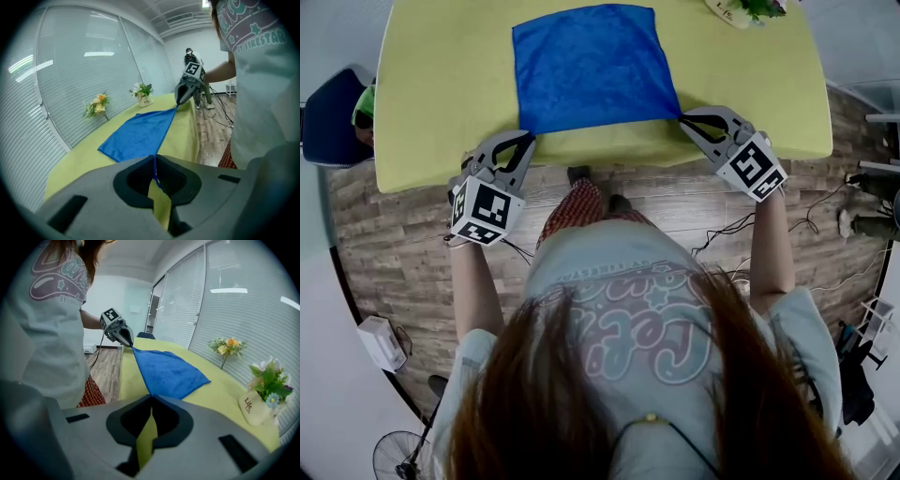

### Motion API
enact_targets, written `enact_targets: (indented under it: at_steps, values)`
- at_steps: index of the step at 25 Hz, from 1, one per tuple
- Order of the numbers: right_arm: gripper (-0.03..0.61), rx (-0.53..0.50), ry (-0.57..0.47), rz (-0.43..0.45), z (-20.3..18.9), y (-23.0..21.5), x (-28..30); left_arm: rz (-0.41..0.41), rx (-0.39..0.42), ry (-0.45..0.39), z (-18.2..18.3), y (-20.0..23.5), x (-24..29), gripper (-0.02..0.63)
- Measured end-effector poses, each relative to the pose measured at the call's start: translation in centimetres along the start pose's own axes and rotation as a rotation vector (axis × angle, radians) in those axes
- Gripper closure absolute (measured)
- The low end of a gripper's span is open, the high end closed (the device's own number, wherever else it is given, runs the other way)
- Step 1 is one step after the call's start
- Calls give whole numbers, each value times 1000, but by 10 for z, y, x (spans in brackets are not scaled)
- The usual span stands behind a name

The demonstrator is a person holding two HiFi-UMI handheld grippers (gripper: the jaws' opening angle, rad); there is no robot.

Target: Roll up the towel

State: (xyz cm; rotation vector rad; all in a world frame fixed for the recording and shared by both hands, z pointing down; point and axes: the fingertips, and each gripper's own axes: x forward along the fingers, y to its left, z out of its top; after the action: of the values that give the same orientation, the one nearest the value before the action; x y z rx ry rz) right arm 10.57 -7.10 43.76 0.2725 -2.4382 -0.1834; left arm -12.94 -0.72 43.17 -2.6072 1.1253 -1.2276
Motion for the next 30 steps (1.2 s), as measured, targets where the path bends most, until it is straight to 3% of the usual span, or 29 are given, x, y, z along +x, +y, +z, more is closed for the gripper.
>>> enact_targets:
  at_steps: [11, 21, 27, 30]
  values:
    - [561, 3, 46, -4, -6, -24, 21, -4, -17, 40, -4, 22, 15, 593]
    - [557, -25, 102, -25, -9, -37, 33, -1, 51, 84, -12, 36, 26, 592]
    - [540, -38, 146, -81, -17, -51, 34, -1, 71, 107, -15, 43, 31, 592]
    - [525, 9, 142, -95, -23, -54, 33, -16, 26, 87, -14, 45, 30, 591]
